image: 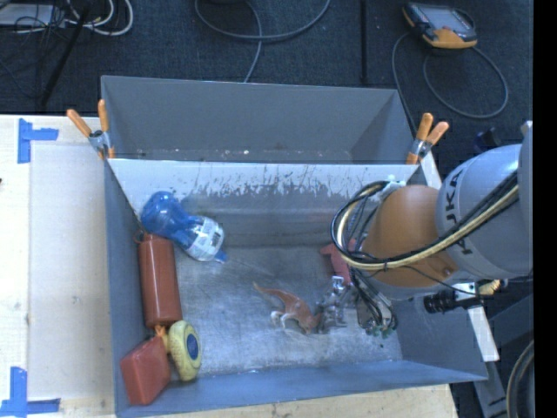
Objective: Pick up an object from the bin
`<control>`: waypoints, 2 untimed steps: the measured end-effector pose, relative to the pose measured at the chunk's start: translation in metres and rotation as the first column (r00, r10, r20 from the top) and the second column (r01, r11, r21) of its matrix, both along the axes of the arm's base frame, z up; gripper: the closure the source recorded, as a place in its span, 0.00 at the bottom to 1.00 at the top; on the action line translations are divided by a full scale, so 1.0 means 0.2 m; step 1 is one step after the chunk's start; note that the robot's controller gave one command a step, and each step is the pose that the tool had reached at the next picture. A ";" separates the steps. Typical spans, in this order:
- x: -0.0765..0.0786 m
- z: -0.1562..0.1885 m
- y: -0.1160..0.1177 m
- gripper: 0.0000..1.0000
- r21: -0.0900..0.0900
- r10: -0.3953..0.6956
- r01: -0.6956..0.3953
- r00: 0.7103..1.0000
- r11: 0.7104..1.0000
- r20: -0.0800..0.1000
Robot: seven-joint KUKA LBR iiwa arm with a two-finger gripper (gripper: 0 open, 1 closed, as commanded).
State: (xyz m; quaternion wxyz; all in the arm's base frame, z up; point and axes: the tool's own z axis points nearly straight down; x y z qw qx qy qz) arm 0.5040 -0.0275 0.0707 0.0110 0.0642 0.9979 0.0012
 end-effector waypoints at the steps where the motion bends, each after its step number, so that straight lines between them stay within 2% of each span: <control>1: 0.00 0.01 0.00 1.00 0.000 -0.002 0.002 1.000 1.000 -0.007; 2: -0.01 0.03 0.00 1.00 0.000 0.000 0.000 1.000 1.000 -0.017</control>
Offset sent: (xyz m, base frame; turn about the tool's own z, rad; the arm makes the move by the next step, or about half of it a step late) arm -0.0001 0.0000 0.0527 0.0000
